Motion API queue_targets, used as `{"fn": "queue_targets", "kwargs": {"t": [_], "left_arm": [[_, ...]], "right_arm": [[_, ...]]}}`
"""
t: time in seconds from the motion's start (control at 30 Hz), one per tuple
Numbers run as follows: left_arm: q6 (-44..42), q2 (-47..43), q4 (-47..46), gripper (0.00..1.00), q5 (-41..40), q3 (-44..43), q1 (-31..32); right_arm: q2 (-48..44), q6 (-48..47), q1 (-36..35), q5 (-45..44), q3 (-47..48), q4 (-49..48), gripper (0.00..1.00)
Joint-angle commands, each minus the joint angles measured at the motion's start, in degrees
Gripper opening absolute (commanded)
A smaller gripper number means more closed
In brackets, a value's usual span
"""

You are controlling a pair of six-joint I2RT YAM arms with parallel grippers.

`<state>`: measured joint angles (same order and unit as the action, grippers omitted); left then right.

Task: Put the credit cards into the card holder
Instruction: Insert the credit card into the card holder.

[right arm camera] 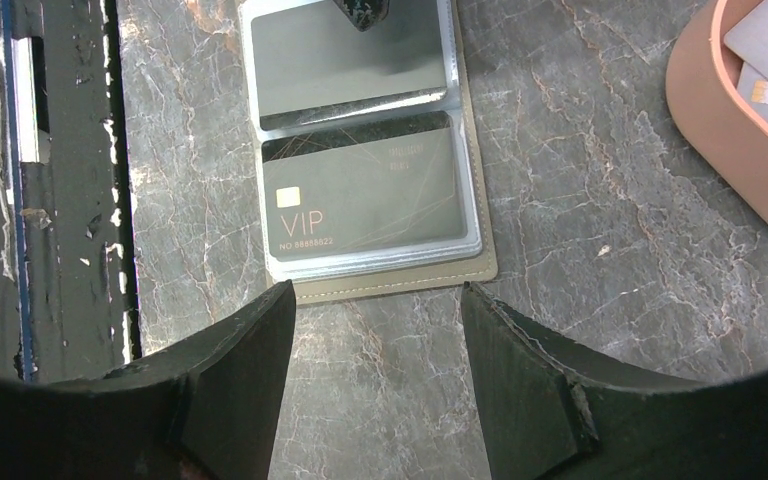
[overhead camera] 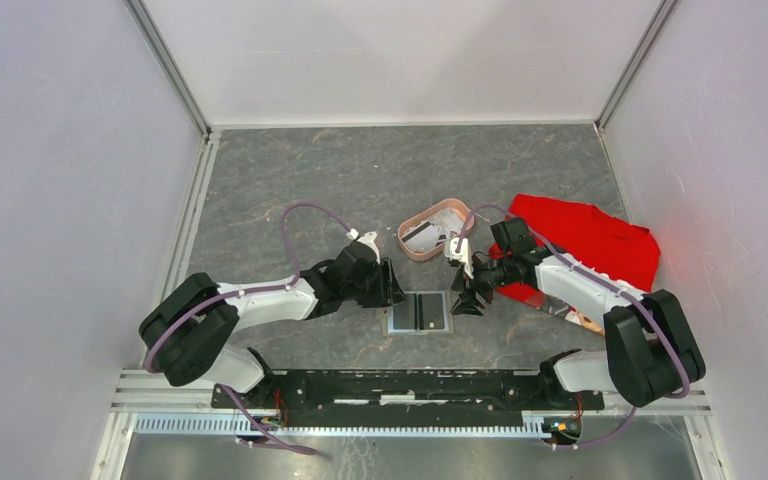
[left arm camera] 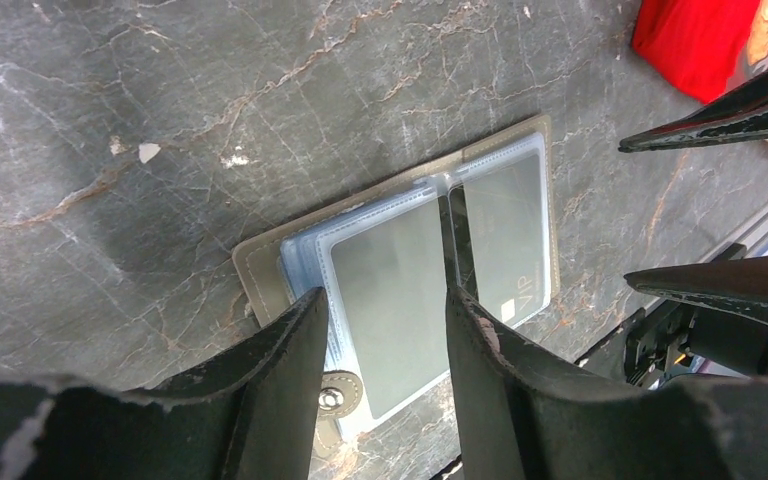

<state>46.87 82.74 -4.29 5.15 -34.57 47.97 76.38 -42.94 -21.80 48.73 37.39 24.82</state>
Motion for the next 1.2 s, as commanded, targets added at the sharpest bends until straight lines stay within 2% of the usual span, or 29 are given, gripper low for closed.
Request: {"fn": "queue_targets", "kwargs": {"t": [0.0,0.33,0.77,1.17], "left_arm": [[-1.3,-1.6,-2.6,0.53,2.0,-1.2,-0.3],[1.4,-2.5,-7.8,0.53,5.4,0.2,-0.3],[7.5,0.0,-20.5,0.52,11.8,3.2,-0.3],[9.2,2.1,-23.9,0.52,14.1,3.4,-0.2]], "right_arm": [[0.4,-0.9,-0.4,-0.5,2.0,0.4,0.68],[0.6,-1.0,-0.5,0.1,2.3,0.8,0.69],[1.1,0.8,-0.4,-0.7,2.9,0.3,0.69],[3.4,4.3,0.7,1.9,3.4,-0.1,0.66]]}}
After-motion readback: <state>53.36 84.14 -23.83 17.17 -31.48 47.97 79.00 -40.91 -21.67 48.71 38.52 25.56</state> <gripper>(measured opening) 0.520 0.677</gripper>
